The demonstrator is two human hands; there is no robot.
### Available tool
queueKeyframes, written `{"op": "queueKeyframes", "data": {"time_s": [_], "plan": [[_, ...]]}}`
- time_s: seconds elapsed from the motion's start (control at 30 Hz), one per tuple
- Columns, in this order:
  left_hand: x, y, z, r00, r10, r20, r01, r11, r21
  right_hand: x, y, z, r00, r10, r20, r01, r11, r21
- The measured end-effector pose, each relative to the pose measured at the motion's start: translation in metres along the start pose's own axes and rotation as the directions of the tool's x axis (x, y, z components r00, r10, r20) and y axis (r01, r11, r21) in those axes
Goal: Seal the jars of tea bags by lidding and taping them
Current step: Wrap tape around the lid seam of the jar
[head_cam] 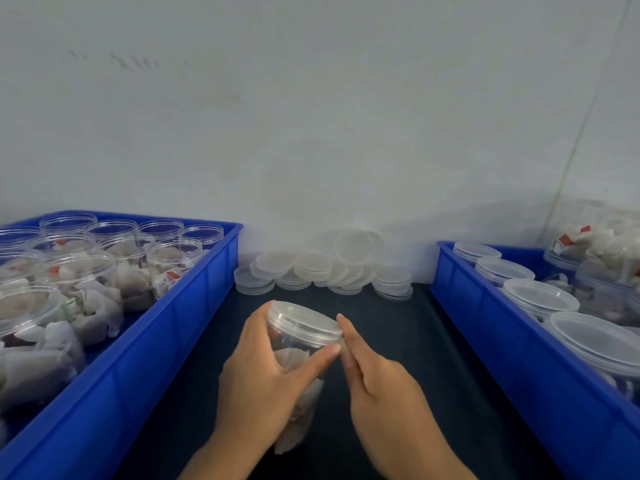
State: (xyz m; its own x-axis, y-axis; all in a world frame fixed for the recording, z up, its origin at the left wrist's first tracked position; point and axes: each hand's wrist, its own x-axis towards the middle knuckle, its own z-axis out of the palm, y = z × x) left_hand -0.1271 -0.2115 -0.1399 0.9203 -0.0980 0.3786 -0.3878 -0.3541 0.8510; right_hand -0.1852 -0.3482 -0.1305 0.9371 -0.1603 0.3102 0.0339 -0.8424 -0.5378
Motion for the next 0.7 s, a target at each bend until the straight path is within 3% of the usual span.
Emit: {"op": "queueKeyframes", "data": {"time_s": [0.17, 0.3, 0.47, 0.7], "plan": [[0.006, -0.007, -0.002, 0.995, -0.102, -0.014, 0.099, 0.986, -0.132, -0.002, -0.006, 0.0, 0.996, -0.075, 0.054, 0.079, 0.994, -0.078], [0.012, -0.012, -0.008, 0.995, -0.095, 0.01, 0.094, 0.956, -0.279, -0.002, -0.004, -0.01, 0.999, -0.004, 0.046, -0.003, 0.987, 0.159], [0.02, -0.019, -0.02, 0.987, -0.137, 0.088, 0.162, 0.889, -0.429, -0.004, -0.008, -0.01, 0.971, 0.019, 0.238, -0.12, 0.901, 0.417], [0.022, -0.023, -0.026, 0.973, -0.097, 0.208, 0.189, 0.855, -0.483, -0.007, -0.013, -0.017, 0.997, 0.01, 0.078, -0.023, 0.985, 0.173]]}}
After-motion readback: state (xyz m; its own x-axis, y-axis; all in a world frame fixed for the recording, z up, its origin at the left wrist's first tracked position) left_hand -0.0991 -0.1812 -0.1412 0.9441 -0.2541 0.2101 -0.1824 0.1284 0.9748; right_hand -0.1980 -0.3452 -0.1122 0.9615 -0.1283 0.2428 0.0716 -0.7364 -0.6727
